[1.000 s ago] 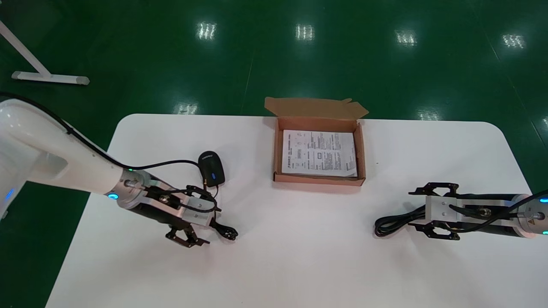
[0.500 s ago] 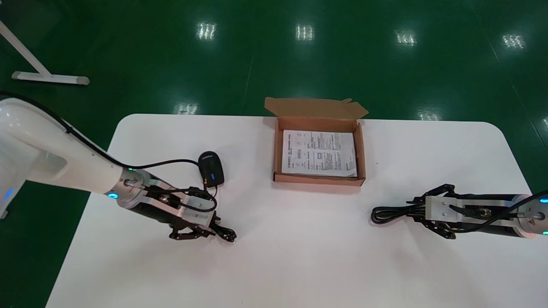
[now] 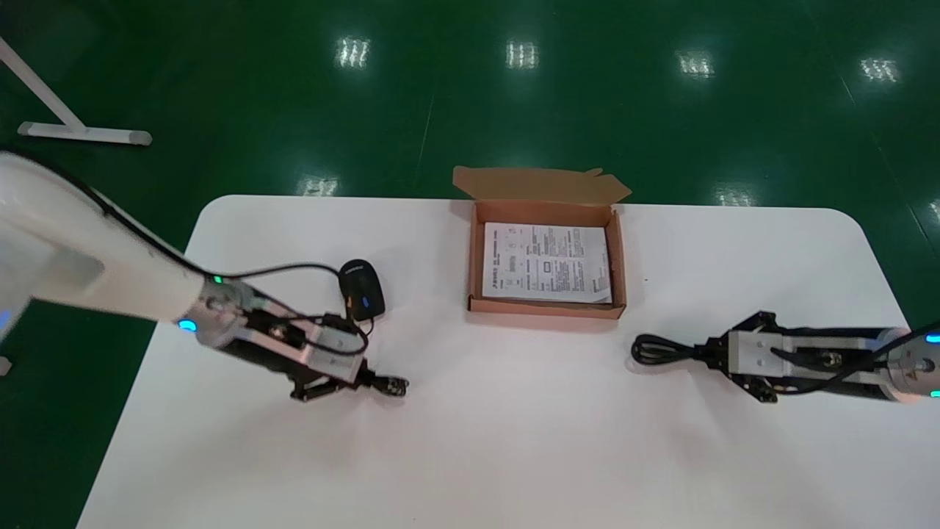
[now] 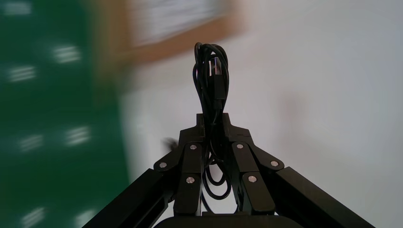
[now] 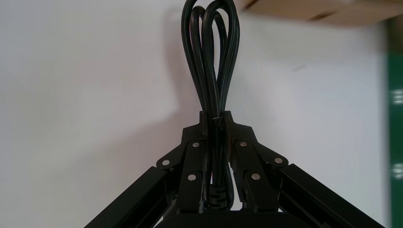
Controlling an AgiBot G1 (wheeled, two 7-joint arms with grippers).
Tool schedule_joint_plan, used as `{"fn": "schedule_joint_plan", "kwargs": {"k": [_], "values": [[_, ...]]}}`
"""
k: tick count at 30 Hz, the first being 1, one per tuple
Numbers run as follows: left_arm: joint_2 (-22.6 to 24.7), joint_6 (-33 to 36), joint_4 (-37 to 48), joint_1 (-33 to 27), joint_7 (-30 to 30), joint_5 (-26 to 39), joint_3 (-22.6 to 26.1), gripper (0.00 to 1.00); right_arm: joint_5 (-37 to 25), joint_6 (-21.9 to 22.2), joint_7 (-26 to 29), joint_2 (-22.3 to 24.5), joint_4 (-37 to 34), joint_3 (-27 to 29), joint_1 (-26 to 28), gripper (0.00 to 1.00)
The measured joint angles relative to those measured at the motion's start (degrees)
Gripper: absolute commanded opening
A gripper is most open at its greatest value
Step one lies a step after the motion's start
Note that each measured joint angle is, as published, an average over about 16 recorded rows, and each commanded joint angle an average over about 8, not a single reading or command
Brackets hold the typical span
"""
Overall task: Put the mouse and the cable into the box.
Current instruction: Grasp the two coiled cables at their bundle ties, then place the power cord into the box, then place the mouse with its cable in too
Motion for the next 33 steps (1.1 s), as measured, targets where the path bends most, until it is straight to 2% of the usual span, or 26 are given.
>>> {"fn": "schedule_joint_plan", "kwargs": {"k": [8,17,24,31,32,33], "values": [[-3.69,-2.16,-2.88,-9.79,1.67,-4.24,-3.35,0.0,1.68,1.68,1.91,-2.84,2.49,1.22,4.49,0.0],[-3.09,-7.25,-5.71,-18.94,5.19,-9.61,-7.61,0.0,2.56,9.09,2.3,-11.61,3.93,1.84,5.11,0.0],[0.32,-9.38,-5.62,-21.74,9.56,-13.29,-10.32,0.0,2.16,14.23,0.97,-18.11,3.0,1.52,3.45,0.0],[2.79,-9.76,-3.67,-22.55,13.8,-15.58,-11.89,0.0,1.72,16.61,-1.46,-20.99,1.1,1.2,2.01,0.0],[3.02,-9.79,-3.39,-22.62,14.36,-15.78,-12.02,0.0,1.66,16.75,-1.77,-21.19,0.8,1.15,1.89,0.02],[3.21,-9.84,-3.09,-22.67,14.88,-15.93,-12.11,0.0,1.6,16.85,-2.08,-21.34,0.51,1.11,1.78,0.12]]}}
